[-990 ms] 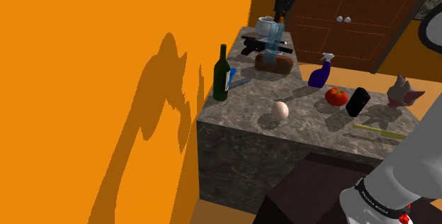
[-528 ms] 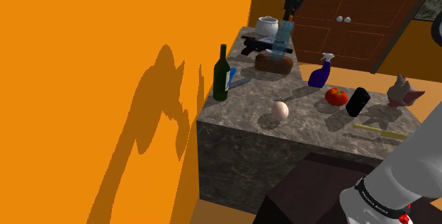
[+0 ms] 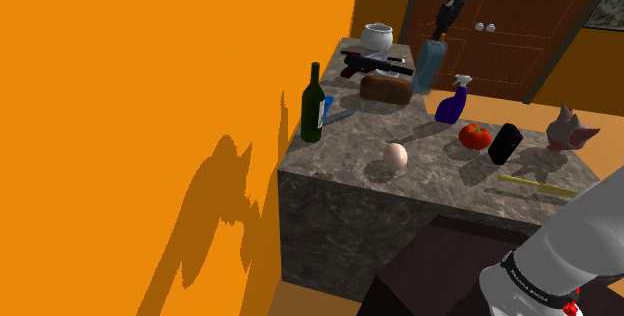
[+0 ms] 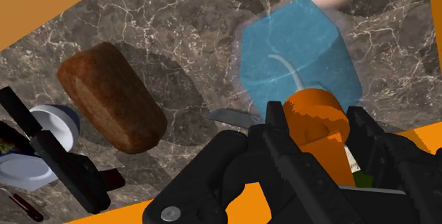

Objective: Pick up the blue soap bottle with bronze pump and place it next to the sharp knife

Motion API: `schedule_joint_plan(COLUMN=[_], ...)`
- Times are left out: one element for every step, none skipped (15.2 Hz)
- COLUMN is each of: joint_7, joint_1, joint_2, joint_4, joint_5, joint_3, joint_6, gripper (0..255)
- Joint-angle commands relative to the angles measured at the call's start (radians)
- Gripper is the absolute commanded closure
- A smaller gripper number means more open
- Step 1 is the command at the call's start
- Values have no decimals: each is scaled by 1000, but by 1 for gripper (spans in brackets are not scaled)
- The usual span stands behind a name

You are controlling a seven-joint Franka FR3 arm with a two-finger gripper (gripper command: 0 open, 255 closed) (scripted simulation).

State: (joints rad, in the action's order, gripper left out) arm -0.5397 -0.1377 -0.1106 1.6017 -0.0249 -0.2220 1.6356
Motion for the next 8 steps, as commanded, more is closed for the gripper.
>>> schedule_joint_plan(joint_7=[-40,-61,-81,-102,-123,-145,-166,-188], joint_1=[-18,-27,-36,-45,-54,-63,-72,-81], joint_2=[-35,-50,-63,-76,-88,-98,-108,-116], joint_4=[56,79,100,121,140,157,173,188], joint_5=[5,7,10,12,15,18,20,23], joint_3=[-21,-33,-45,-57,-70,-83,-96,-109], joint_6=[21,29,37,44,51,58,64,70], gripper=[255,255,255,255,255,255,255,255])
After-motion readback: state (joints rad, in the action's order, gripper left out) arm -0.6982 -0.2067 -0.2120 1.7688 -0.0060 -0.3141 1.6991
